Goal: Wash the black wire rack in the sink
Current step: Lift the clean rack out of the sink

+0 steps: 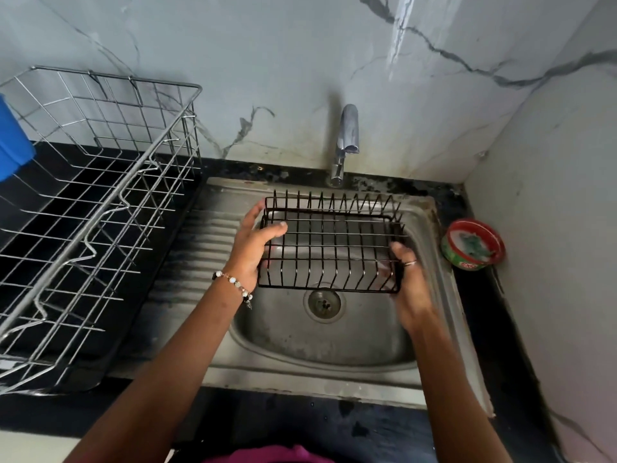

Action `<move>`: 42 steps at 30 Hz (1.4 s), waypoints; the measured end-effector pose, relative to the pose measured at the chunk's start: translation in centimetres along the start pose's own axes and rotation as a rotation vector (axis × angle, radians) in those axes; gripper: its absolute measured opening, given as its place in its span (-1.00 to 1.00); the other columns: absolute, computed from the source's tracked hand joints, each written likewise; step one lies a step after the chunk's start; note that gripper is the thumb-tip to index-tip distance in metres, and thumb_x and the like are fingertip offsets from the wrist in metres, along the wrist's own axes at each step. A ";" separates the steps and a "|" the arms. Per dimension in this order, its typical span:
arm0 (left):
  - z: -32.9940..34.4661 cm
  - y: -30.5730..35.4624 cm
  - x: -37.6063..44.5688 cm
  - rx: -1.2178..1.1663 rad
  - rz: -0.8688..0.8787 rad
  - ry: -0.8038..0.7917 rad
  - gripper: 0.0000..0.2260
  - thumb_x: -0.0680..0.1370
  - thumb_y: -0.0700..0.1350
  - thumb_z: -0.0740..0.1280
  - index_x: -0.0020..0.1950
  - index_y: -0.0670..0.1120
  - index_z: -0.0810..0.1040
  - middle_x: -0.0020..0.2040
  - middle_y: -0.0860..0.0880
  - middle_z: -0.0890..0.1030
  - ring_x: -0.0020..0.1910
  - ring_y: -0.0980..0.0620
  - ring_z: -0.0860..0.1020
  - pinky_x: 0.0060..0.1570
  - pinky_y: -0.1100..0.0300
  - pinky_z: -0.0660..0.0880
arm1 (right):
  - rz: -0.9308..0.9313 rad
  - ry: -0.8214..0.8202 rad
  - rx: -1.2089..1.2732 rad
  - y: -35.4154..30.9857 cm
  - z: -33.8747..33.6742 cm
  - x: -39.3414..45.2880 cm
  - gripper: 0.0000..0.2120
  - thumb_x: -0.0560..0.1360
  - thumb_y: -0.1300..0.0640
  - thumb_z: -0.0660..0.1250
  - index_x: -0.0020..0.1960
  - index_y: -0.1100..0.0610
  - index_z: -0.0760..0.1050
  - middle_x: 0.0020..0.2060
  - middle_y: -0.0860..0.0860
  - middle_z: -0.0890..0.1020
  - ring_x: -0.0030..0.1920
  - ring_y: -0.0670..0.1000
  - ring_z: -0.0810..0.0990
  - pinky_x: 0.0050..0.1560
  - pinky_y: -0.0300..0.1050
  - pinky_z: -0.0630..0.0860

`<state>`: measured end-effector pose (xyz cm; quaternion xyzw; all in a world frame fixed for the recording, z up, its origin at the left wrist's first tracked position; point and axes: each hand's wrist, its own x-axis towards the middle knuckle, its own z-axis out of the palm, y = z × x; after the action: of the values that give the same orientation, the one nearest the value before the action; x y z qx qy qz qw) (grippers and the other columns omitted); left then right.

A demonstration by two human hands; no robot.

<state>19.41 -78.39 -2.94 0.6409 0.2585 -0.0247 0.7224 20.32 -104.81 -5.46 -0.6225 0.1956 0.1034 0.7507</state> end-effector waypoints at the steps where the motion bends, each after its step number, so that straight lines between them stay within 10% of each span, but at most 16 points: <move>1: 0.1 -0.5 -0.2 -0.003 -0.066 0.009 -0.53 0.40 -0.04 0.44 0.29 0.17 0.47 0.01 0.05 0.61 -0.19 0.08 0.50 -0.32 0.20 0.34 | 0.058 0.024 -0.004 0.5 0.1 -0.2 -0.50 0.23 -0.24 0.41 0.01 0.08 0.59 -0.15 0.07 0.60 -0.28 0.00 0.61 -0.33 -0.10 0.51; 5: 0.0 -2.5 -0.2 0.035 -0.235 0.011 -0.22 0.14 0.14 0.48 0.36 0.12 0.43 0.23 0.00 0.53 -0.07 0.01 0.49 -0.26 0.16 0.40 | 0.168 0.075 -0.025 1.9 -0.6 -0.2 -0.57 0.31 -0.18 0.42 0.02 0.11 0.59 -0.21 0.12 0.54 -0.34 0.06 0.56 -0.37 -0.10 0.48; 12: -0.3 -1.3 -0.7 -0.078 0.064 0.001 -0.62 0.45 -0.15 0.43 0.19 0.18 0.50 -0.06 0.03 0.61 -0.21 0.05 0.53 -0.21 0.13 0.43 | -0.074 0.006 0.060 0.9 -1.3 -0.4 -0.57 0.29 -0.19 0.44 0.04 0.05 0.59 -0.12 0.05 0.60 -0.20 -0.04 0.59 -0.23 -0.08 0.51; 18: 0.4 -2.4 -1.5 0.111 -0.209 0.092 -0.86 0.41 0.03 0.45 -0.09 0.03 0.59 -0.01 -0.03 0.55 -0.11 -0.05 0.50 -0.34 0.21 0.37 | 0.150 0.079 -0.016 2.2 -1.1 -1.0 -0.50 0.30 -0.20 0.42 0.05 0.16 0.60 -0.24 0.11 0.56 -0.37 0.01 0.57 -0.35 -0.11 0.46; 24: 0.6 -1.1 -1.3 0.080 -0.074 0.049 -0.37 0.25 0.15 0.49 0.30 0.03 0.51 0.12 -0.08 0.59 -0.25 0.01 0.50 -0.42 0.24 0.38 | 0.088 0.015 0.048 1.7 -1.5 -0.6 -0.52 0.21 -0.24 0.43 -0.01 0.05 0.57 -0.21 0.04 0.57 -0.32 -0.01 0.56 -0.33 -0.07 0.48; 30: -0.4 1.9 -2.8 0.087 -0.122 0.116 -0.67 0.39 0.10 0.47 0.09 0.02 0.58 -0.03 -0.02 0.52 -0.21 -0.05 0.48 -0.26 0.16 0.39 | 0.127 -0.013 -0.006 0.2 0.2 -0.9 -0.46 0.26 -0.31 0.40 0.04 0.08 0.61 -0.11 0.09 0.60 -0.12 0.12 0.60 -0.23 -0.01 0.55; 37: -6.0 8.9 -7.2 0.068 0.024 0.113 -0.51 0.38 0.12 0.47 0.23 -0.05 0.52 0.09 -0.18 0.58 -0.18 -0.02 0.57 -0.29 0.13 0.51 | -0.140 -0.214 -0.036 -7.0 6.0 -4.4 -0.63 0.43 -0.27 0.31 -0.01 0.00 0.61 -0.20 -0.09 0.67 -0.14 0.01 0.62 -0.18 -0.01 0.52; 39: -7.4 11.5 -9.0 0.081 0.092 0.154 -0.66 0.48 0.05 0.41 0.22 -0.01 0.51 0.03 -0.04 0.58 -0.12 0.02 0.57 -0.20 0.09 0.56 | -0.191 -0.256 -0.040 -9.2 8.2 -5.6 -0.46 0.31 -0.36 0.33 0.10 -0.01 0.60 -0.06 -0.06 0.67 -0.05 0.05 0.65 -0.09 0.07 0.56; 42: -10.8 15.2 -11.2 0.094 0.142 0.169 -0.34 0.43 0.10 0.45 0.47 0.06 0.29 0.26 -0.06 0.48 -0.02 -0.09 0.59 0.05 -0.14 0.57 | -0.305 -0.312 -0.043 -11.9 12.2 -7.4 -0.43 0.32 -0.34 0.31 0.22 -0.06 0.54 0.13 0.00 0.63 0.06 0.08 0.64 -0.12 0.00 0.55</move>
<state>11.61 -68.82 14.95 0.6907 0.2707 0.0686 0.6670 20.42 -94.67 10.16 -0.6372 -0.0215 0.0878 0.7654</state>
